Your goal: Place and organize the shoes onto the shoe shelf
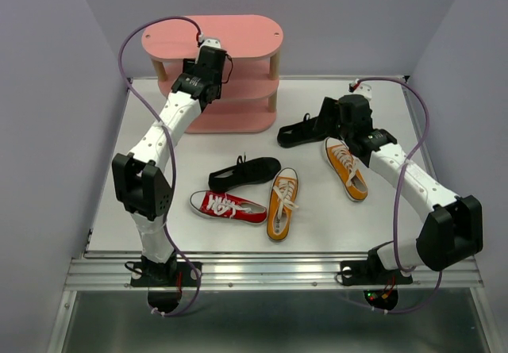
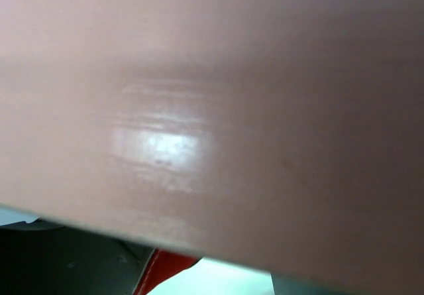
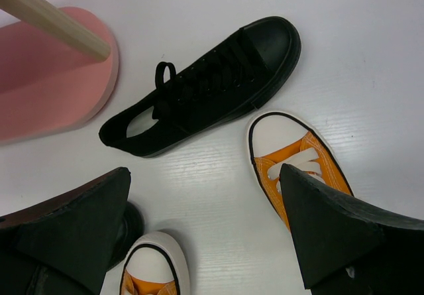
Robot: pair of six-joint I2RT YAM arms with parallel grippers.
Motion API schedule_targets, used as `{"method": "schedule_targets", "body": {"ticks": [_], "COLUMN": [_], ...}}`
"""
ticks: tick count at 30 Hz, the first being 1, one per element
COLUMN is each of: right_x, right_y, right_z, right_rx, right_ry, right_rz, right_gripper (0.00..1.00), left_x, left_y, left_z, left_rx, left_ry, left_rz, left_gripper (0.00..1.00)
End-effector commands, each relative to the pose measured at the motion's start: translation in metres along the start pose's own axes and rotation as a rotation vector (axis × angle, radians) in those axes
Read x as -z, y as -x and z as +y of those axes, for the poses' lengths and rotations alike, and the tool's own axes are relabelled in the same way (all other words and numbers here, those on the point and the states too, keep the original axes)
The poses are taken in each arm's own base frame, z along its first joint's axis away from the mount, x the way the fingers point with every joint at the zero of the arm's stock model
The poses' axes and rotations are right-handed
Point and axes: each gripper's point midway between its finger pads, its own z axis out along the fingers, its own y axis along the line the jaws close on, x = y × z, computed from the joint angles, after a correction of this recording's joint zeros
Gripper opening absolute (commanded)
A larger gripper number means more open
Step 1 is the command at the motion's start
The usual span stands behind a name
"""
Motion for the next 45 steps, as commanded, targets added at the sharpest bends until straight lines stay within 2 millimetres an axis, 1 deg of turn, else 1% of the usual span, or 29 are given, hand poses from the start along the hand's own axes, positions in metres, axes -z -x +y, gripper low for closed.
{"method": "schedule_targets", "body": {"ticks": [1,6,8,9,10,12,13,14,15,16,18,19,21,23,24,25,29,30,31,32,33,35,36,38,39,40,41,42,45], "right_x": [0.007,0.005,0.004,0.004,0.003,0.002,0.001,0.001,0.000,-0.001,-0.001,-0.002,-0.001,-0.001,-0.002,-0.002,-0.002,-0.002,-0.002,-0.002,-0.002,-0.002,-0.002,-0.002,-0.002,-0.002,-0.002,-0.002,-0.002], "right_y": [0.012,0.011,0.011,0.011,0.010,0.009,0.008,0.007,0.006,0.005,0.005,0.005,0.006,0.005,0.005,0.005,0.003,0.003,0.003,0.003,0.003,0.003,0.003,0.001,0.002,0.001,0.001,0.001,0.001], "right_z": [0.008,0.010,0.010,0.010,0.009,0.009,0.010,0.010,0.010,0.010,0.010,0.010,0.011,0.010,0.010,0.010,0.011,0.011,0.011,0.011,0.011,0.010,0.011,0.010,0.011,0.011,0.011,0.010,0.010], "right_rx": [-0.024,-0.024,-0.024,-0.024,-0.023,-0.022,-0.021,-0.021,-0.019,-0.018,-0.021,-0.021,-0.022,-0.021,-0.021,-0.021,-0.022,-0.024,-0.024,-0.024,-0.024,-0.024,-0.025,-0.026,-0.027,-0.027,-0.026,-0.026,-0.024], "right_ry": [0.029,0.031,0.031,0.030,0.028,0.027,0.028,0.029,0.027,0.028,0.029,0.029,0.030,0.028,0.026,0.027,0.031,0.030,0.030,0.030,0.030,0.028,0.030,0.030,0.032,0.032,0.032,0.031,0.030], "right_rz": [-0.031,-0.025,-0.025,-0.023,-0.022,-0.018,-0.016,-0.014,-0.010,-0.006,-0.004,-0.004,-0.007,-0.006,-0.006,-0.007,0.002,0.000,0.001,0.000,0.000,0.000,0.001,0.004,0.003,0.007,0.006,0.005,0.004], "right_gripper": [1.00,1.00,1.00,1.00,1.00,1.00,1.00,1.00,1.00,1.00,1.00,1.00,1.00,1.00,1.00,1.00,1.00,1.00,1.00,1.00,1.00,1.00,1.00,1.00,1.00,1.00,1.00,1.00,1.00], "left_x": [0.024,0.036,0.037,0.042,0.040,0.046,0.044,0.045,0.049,0.048,0.052,0.052,0.055,0.054,0.056,0.055,0.060,0.063,0.067,0.067,0.069,0.071,0.070,0.065,0.065,0.060,0.058,0.058,0.052], "left_y": [0.046,0.045,0.038,0.038,0.031,0.031,0.024,0.022,0.026,0.021,0.024,0.020,0.022,0.014,0.016,0.012,0.009,0.008,0.011,0.008,0.009,0.007,0.004,-0.007,-0.006,-0.015,-0.017,-0.015,-0.019], "left_z": [0.012,0.013,0.010,0.013,0.013,0.017,0.018,0.019,0.023,0.024,0.027,0.027,0.031,0.031,0.033,0.032,0.035,0.037,0.039,0.040,0.041,0.042,0.042,0.041,0.042,0.041,0.041,0.041,0.038], "left_rx": [0.088,0.092,0.092,0.099,0.095,0.112,0.107,0.110,0.124,0.119,0.132,0.125,0.133,0.124,0.131,0.127,0.144,0.153,0.165,0.167,0.183,0.207,0.208,0.219,0.233,0.235,0.242,0.252,0.259], "left_ry": [-0.004,-0.045,-0.061,-0.064,-0.061,-0.060,-0.051,-0.048,-0.045,-0.038,-0.035,-0.031,-0.027,-0.021,-0.023,-0.026,-0.031,-0.031,-0.033,-0.035,-0.037,-0.058,-0.063,-0.066,-0.069,-0.074,-0.077,-0.086,-0.094], "left_rz": [-0.113,-0.107,-0.092,-0.098,-0.085,-0.097,-0.087,-0.090,-0.113,-0.106,-0.125,-0.121,-0.140,-0.132,-0.141,-0.137,-0.144,-0.151,-0.165,-0.164,-0.174,-0.183,-0.181,-0.160,-0.170,-0.153,-0.156,-0.170,-0.176], "left_gripper": [0.69,0.69,0.69,0.69,0.69,0.69,0.68,0.68,0.67,0.66,0.65,0.65,0.64,0.64,0.64,0.64,0.64,0.65,0.66,0.69,0.75,0.89,0.90,0.91,0.91,0.91,0.90,0.88,0.77]}}
